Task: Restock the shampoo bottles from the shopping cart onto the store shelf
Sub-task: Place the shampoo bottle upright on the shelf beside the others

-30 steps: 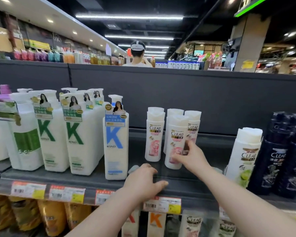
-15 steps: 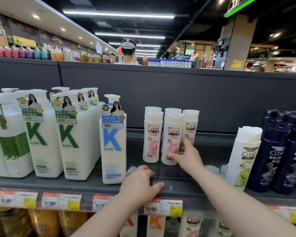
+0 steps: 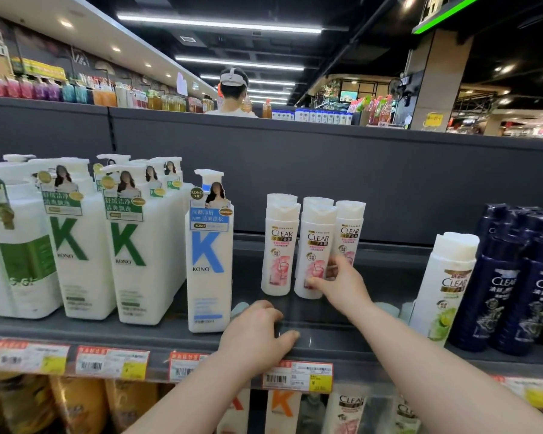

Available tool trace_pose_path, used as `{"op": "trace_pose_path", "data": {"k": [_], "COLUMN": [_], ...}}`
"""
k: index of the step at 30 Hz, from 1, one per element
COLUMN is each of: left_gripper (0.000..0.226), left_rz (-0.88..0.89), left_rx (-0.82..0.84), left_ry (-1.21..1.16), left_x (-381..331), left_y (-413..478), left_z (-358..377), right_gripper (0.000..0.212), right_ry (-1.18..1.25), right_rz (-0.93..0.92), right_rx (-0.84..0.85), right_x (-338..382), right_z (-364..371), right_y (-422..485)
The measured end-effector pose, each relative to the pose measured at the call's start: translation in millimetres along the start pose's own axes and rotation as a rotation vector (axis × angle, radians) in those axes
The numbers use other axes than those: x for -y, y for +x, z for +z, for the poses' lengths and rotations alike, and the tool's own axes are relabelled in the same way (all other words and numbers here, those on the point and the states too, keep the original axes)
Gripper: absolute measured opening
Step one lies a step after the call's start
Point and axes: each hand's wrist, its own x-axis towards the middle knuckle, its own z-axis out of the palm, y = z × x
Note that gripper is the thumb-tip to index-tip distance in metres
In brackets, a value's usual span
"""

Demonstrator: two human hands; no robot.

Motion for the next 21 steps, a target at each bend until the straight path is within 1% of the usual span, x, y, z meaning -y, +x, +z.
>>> {"op": "trace_pose_path", "data": {"k": [6,9,11,15,18,21], "left_gripper": [0.054,0.053,0.052,0.057,0.055,0.045], "left_rz": [-0.006,-0.001,0.011,0.028,0.087,0.201], "left_rx": [-0.013,-0.021,-0.023,-0.008,-0.041,-0.106], "left_ry": [0.006,0.007,0.005,-0.035,-0.053,-0.112], "left_x": [0,0,-1,-1,-5,-15], "left_y": [2,1,1,-1,-8,-22], "left_z": [1,0,-2,-6,-9,-6], "right_gripper": [0.055,0.049,0.050,0.053,0.052,0.049], "right_ry": [-0.084,-0.157,-0.188,-0.221,-0.242,-0.260], "right_rz": [0.035,0.000,-0.025,-0.025,-0.011,0.016], "right_rx": [-0.026,-0.040,-0.050,-0.056,-0.078,-0.114], "right_x": [5,10,14,18,16,10], "right_z": [-5,-10,-14,-22,-28,-37], "right_y": [-14,-28,-39,-68,-95,-127]}}
